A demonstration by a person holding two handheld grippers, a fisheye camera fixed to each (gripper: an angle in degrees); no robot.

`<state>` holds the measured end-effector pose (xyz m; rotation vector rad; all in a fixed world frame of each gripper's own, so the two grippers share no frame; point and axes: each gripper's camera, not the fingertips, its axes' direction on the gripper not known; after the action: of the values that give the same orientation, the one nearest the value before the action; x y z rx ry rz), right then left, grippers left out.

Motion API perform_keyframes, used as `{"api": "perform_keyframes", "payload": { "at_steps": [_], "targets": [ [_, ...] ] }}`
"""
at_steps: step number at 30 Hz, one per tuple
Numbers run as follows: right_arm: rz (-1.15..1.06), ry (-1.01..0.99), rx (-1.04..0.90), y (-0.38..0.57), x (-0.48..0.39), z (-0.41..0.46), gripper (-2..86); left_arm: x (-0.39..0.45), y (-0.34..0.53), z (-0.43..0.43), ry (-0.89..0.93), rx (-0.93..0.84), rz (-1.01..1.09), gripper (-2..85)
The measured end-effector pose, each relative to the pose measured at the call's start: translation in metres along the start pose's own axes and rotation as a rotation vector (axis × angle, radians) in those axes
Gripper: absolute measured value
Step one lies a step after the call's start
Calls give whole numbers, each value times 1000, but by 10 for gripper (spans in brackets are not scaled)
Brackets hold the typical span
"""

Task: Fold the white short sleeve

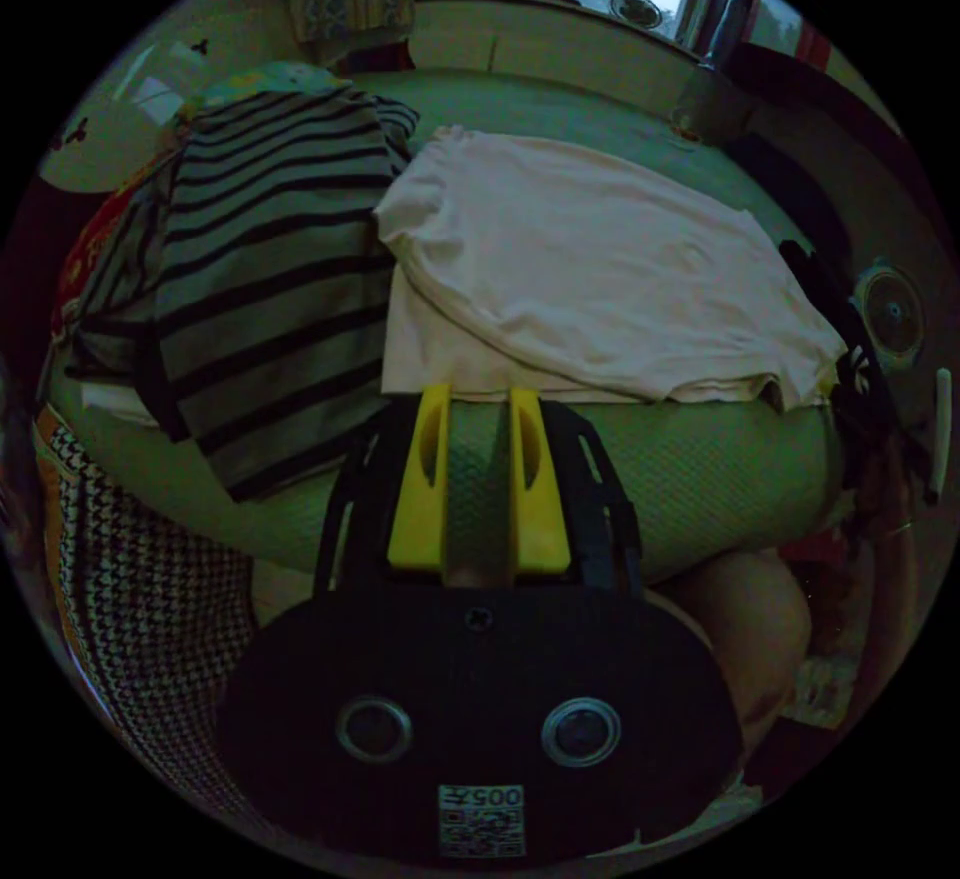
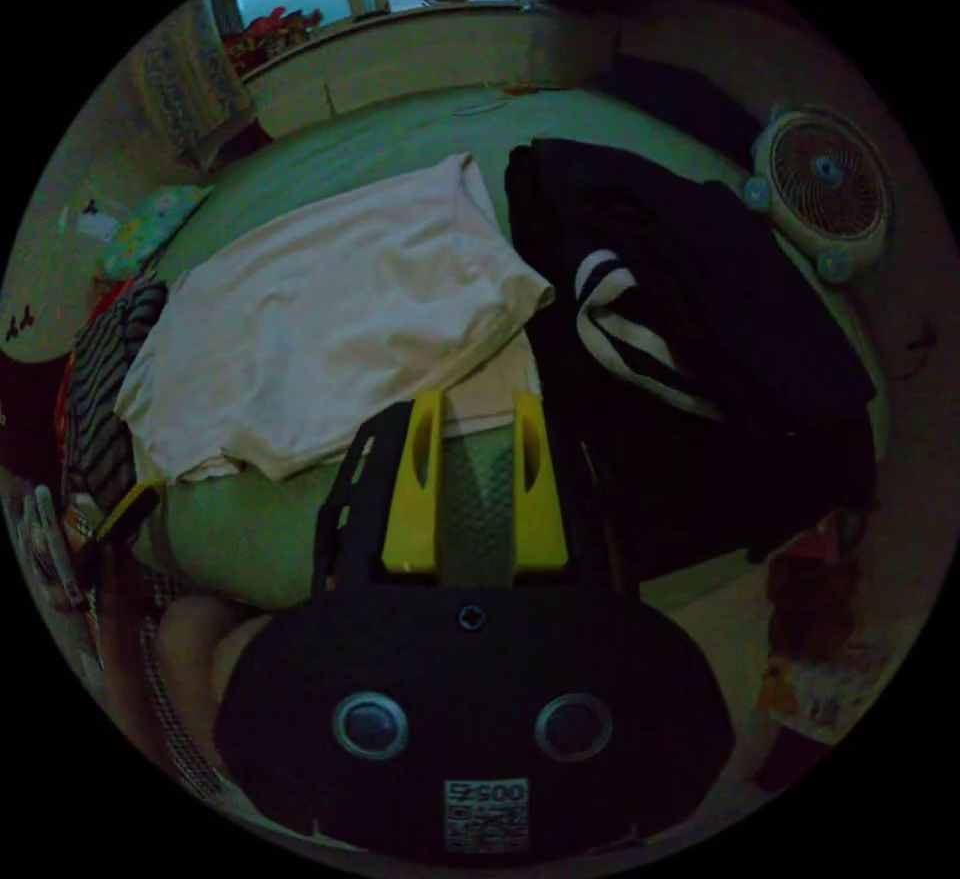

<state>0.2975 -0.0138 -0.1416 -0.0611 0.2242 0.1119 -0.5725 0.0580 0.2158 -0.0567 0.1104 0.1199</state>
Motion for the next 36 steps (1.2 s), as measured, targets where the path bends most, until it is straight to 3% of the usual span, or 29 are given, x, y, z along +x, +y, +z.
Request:
{"api": "perform_keyframes", "payload": {
  "at_steps": [5, 9, 18, 22, 24, 30, 36],
  "targets": [
    [-52, 43, 9, 13, -6, -1, 44, 13, 5, -1, 1, -18, -5, 91],
    [-108, 17, -16, 19, -6, -8, -10, 26, 5, -9, 8, -49, 24, 32],
    [-145, -66, -7, 58, 16, -70, -15, 50, 24, -69, 11, -20, 105, 8],
    [-72, -44, -134, 81, 28, -46, -6, 62, 44, -42, -24, -158, 26, 5],
    [-60, -56, -110, 93, 34, -53, 4, 65, 55, -40, -53, -189, -18, 4],
    [-182, -104, 29, 124, 15, -95, 0, 101, 72, -77, 32, -46, -14, 2],
    [-277, -118, 44, 134, -29, -81, -12, 187, 46, -64, 93, -48, 90, 2]
  ]
}}
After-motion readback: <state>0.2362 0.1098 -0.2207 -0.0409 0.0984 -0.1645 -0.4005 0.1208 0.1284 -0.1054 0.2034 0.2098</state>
